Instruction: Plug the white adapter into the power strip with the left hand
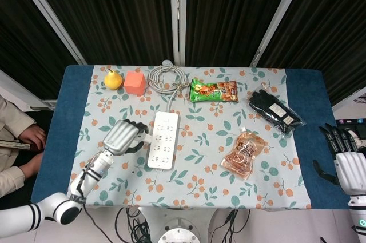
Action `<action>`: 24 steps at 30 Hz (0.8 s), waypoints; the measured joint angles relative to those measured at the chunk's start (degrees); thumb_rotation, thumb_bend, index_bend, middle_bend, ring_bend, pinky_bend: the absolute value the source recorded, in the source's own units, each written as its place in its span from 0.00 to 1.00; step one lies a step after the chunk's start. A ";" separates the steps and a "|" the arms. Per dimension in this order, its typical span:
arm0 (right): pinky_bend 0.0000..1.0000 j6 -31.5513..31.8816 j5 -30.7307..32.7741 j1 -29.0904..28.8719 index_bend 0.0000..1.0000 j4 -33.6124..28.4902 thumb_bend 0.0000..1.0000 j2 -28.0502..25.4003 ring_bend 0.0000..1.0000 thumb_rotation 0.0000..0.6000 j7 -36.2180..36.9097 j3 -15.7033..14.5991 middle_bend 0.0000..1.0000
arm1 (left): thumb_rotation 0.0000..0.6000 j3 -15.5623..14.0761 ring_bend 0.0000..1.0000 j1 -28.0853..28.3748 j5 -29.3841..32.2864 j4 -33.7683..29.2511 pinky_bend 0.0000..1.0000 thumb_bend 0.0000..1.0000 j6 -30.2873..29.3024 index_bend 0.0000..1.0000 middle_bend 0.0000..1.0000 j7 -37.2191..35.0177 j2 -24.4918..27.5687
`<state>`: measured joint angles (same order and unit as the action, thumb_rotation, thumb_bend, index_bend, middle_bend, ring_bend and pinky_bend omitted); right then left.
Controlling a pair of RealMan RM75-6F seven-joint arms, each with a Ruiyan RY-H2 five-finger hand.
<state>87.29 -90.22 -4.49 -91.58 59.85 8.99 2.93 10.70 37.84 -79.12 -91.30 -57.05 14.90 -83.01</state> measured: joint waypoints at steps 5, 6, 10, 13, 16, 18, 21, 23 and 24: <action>0.00 0.13 0.19 0.19 0.00 -0.13 0.28 -0.24 0.00 1.00 -0.04 0.00 0.02 | 1.00 2.97 0.55 5.08 4.10 -0.24 0.53 0.44 4.46 0.64 0.72 4.02 -0.40; 0.00 0.16 0.24 0.25 0.00 -0.18 0.28 -0.30 0.00 1.00 -0.04 0.00 0.02 | 1.00 3.10 0.55 5.78 4.70 0.08 0.53 0.44 5.13 0.64 0.72 4.90 -0.67; 0.00 0.42 0.51 0.58 0.00 -0.26 0.28 -0.54 0.00 1.00 -0.04 -0.02 0.02 | 1.00 3.04 0.56 8.14 7.81 1.11 0.53 0.45 7.53 0.65 0.73 8.93 -1.75; 0.00 0.33 0.76 0.67 0.00 -0.21 0.28 -0.55 0.00 1.00 0.04 -0.01 0.02 | 1.00 2.35 0.57 9.34 10.60 1.23 0.53 0.45 8.86 0.65 0.74 11.96 -2.16; 0.00 0.22 0.78 0.64 0.00 -0.12 0.28 -0.43 0.00 1.00 0.08 0.00 0.02 | 1.00 1.63 0.57 10.27 13.43 1.19 0.53 0.45 9.55 0.65 0.74 14.42 -2.47; 0.00 0.09 0.84 0.59 0.00 -0.08 0.28 -0.37 0.00 1.00 0.11 0.02 0.02 | 1.00 1.22 0.57 10.88 15.14 1.14 0.53 0.45 9.68 0.65 0.74 15.48 -2.76; 0.00 -0.18 0.87 0.44 0.00 -0.06 0.28 -0.28 0.00 1.00 0.06 0.07 0.02 | 1.00 0.77 0.57 11.72 16.56 1.23 0.53 0.45 9.47 0.65 0.74 16.01 -3.27; 0.00 -0.26 0.87 0.40 0.00 -0.09 0.28 -0.28 0.00 1.00 0.01 0.08 0.02 | 1.00 0.55 0.57 12.15 16.94 1.41 0.53 0.45 9.22 0.65 0.74 16.04 -3.50; 0.00 -0.28 0.90 0.40 0.00 -0.12 0.28 -0.29 0.00 1.00 0.00 0.09 0.02 | 1.00 0.45 0.57 12.28 17.04 1.52 0.53 0.45 9.12 0.65 0.74 16.02 -3.58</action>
<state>87.01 -89.31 -4.09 -91.69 59.56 8.99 3.02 11.15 50.12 -62.09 -89.78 -47.93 30.92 -86.59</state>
